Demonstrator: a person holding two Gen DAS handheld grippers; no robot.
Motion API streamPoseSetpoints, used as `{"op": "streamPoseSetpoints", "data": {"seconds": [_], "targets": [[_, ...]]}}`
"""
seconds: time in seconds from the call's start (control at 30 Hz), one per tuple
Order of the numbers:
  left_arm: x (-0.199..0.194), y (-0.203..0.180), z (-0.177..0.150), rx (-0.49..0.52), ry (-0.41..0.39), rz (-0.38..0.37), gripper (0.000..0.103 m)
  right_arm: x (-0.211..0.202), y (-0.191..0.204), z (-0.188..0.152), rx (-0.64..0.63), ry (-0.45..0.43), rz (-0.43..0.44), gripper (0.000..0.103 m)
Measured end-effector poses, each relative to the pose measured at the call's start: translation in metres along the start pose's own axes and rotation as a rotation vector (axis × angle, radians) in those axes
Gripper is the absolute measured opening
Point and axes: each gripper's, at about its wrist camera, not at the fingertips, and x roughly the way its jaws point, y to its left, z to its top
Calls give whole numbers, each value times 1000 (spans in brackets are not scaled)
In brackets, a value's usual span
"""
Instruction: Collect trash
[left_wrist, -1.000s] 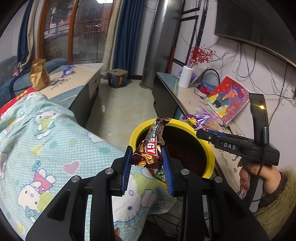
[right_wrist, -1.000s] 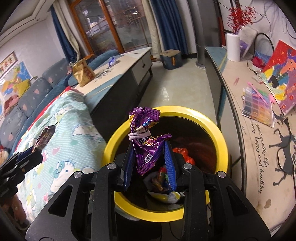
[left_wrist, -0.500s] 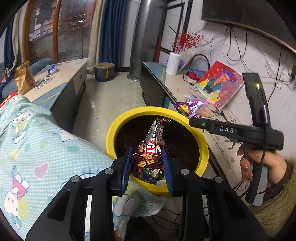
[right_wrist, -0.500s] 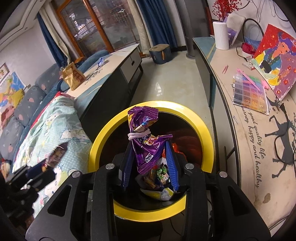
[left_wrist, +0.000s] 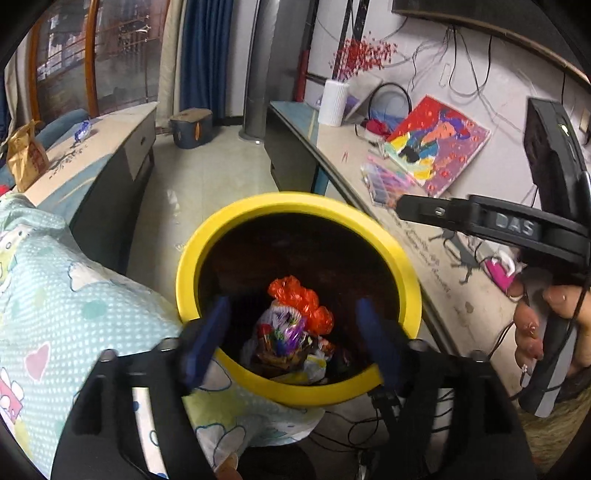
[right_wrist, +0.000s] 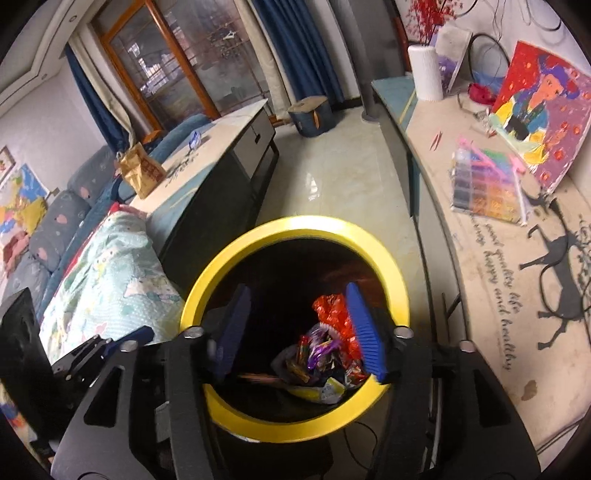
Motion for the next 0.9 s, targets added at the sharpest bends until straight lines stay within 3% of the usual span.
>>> {"op": "streamPoseSetpoints", "data": {"seconds": [0.03,0.23,0.3,0.53,0.9], "targets": [[-3,0,0,-5,-9,1,94,-6,0,1,-5,-15,-4,62],[-36,15,1,-65,-59,34,96,-48,11,0,-63,-110,-53,89],[-53,22,-2,-88,-85,63,96,-64,19,-6,-99,-161,-70,92],[-109,46,-12,-161,-183,163,97,-92,40,-30,-154,-263,-67,92],[-182,65,-46,-226,-319,286,97,-109,101,-71,-297,-397,13,92]]}}
